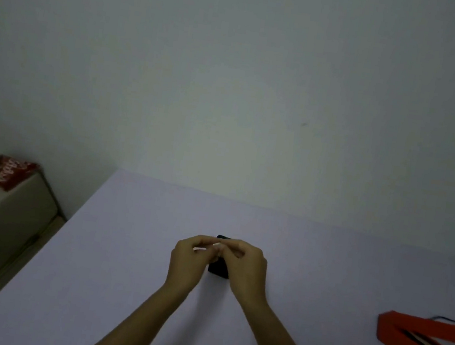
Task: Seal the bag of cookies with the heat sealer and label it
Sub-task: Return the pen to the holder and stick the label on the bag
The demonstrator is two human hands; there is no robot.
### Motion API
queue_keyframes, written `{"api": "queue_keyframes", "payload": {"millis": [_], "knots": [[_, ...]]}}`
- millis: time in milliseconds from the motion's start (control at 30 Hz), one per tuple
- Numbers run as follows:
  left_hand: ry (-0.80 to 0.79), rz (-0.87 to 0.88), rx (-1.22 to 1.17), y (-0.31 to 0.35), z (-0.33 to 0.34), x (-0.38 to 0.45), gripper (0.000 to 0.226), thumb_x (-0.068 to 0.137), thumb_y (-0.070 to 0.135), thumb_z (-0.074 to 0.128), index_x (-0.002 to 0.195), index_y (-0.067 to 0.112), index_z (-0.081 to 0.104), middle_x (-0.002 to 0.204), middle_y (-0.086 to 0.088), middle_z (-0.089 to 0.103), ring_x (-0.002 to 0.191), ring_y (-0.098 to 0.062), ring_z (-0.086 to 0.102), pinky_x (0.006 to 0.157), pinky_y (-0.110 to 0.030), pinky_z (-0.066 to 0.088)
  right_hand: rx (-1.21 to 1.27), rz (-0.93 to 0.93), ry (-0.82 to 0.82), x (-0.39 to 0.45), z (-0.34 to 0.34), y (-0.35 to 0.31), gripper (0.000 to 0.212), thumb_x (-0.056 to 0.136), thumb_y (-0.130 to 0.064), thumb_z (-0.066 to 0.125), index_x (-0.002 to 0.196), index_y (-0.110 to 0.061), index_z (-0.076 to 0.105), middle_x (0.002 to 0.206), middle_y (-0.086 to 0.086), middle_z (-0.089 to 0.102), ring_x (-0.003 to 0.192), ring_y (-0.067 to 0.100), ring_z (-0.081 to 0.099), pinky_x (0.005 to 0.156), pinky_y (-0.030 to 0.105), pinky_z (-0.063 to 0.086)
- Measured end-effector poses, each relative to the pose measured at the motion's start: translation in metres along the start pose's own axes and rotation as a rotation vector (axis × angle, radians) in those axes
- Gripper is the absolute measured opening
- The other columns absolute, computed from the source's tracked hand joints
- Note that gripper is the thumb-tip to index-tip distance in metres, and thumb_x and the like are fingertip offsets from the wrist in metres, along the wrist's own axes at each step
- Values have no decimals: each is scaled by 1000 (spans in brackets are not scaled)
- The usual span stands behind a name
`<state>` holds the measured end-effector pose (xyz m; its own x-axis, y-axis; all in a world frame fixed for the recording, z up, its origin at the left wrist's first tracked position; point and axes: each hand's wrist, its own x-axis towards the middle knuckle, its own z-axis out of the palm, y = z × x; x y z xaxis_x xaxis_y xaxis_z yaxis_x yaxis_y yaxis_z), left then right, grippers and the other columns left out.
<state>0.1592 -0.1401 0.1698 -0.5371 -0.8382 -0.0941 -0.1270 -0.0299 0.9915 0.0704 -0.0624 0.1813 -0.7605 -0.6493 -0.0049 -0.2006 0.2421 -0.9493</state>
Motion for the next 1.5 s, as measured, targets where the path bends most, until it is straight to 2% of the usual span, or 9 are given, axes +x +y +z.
{"api": "queue_keyframes", "payload": {"millis": [100, 200, 333, 433, 633, 833, 1100, 1367, 1500], "knots": [[8, 30, -95, 33, -6, 3, 12, 88, 12, 67, 94, 16, 76, 86, 0, 77, 81, -15, 73, 73, -23, 59, 13, -80, 15, 5, -6, -31, 13, 87, -16, 67, 94, -19, 78, 81, -12, 74, 75, -2, 68, 68, 11, 52], [-48, 63, -197, 61, -11, 5, 17, 91, 9, 61, 102, 7, 74, 93, -7, 76, 87, -16, 73, 77, -21, 58, 7, -160, 3, 10, -15, -56, 14, 88, -21, 68, 98, -23, 77, 87, -16, 73, 82, -5, 67, 75, 11, 52], [-125, 104, -286, 88, -18, 2, 20, 92, 7, 60, 108, 3, 71, 101, -11, 75, 95, -19, 72, 85, -26, 58, 2, -255, 3, 8, -25, -80, 18, 87, -26, 69, 104, -24, 76, 97, -13, 75, 91, -2, 67, 81, 13, 52], [-156, 94, -344, 99, -21, -1, 22, 90, 8, 63, 110, 1, 69, 103, -13, 74, 96, -20, 71, 85, -26, 58, 5, -300, -2, 3, -33, -89, 20, 86, -27, 70, 106, -23, 75, 100, -11, 75, 93, 0, 67, 82, 15, 53], [-188, 63, -386, 102, -23, -7, 23, 88, 10, 65, 110, 0, 68, 103, -16, 73, 97, -23, 71, 86, -29, 58, 49, -313, -19, -6, -43, -94, 19, 87, -23, 70, 105, -21, 75, 98, -9, 75, 90, -3, 68, 80, 13, 53], [-181, 18, -384, 100, -21, -10, 23, 89, 11, 65, 109, 0, 68, 98, -15, 74, 93, -22, 72, 79, -24, 58, 23, -296, -33, -8, -46, -89, 20, 88, -20, 68, 107, -20, 75, 101, -8, 75, 92, -1, 68, 83, 14, 53], [-170, 31, -336, 100, -21, -13, 22, 88, 10, 65, 108, 0, 68, 98, -15, 75, 93, -23, 72, 83, -29, 59, -12, -268, -60, -8, -49, -89, 21, 92, -24, 62, 109, -21, 74, 103, -8, 74, 95, -1, 66, 80, 10, 51], [-102, 14, -313, 102, -18, -14, 32, 84, 5, 69, 114, 15, 62, 88, -15, 75, 85, -22, 74, 73, -24, 60, -37, -232, -32, -8, -48, -89, 20, 90, -22, 65, 106, -17, 75, 102, -6, 75, 93, 1, 67, 75, 2, 47], [-118, -18, -310, 99, -18, -13, 35, 84, 4, 66, 116, 19, 59, 89, -15, 74, 86, -25, 73, 79, -30, 60, 0, -166, 16, -7, -47, -88, 15, 88, -23, 65, 95, -19, 78, 88, -9, 76, 85, 2, 68, 75, 12, 51]]}}
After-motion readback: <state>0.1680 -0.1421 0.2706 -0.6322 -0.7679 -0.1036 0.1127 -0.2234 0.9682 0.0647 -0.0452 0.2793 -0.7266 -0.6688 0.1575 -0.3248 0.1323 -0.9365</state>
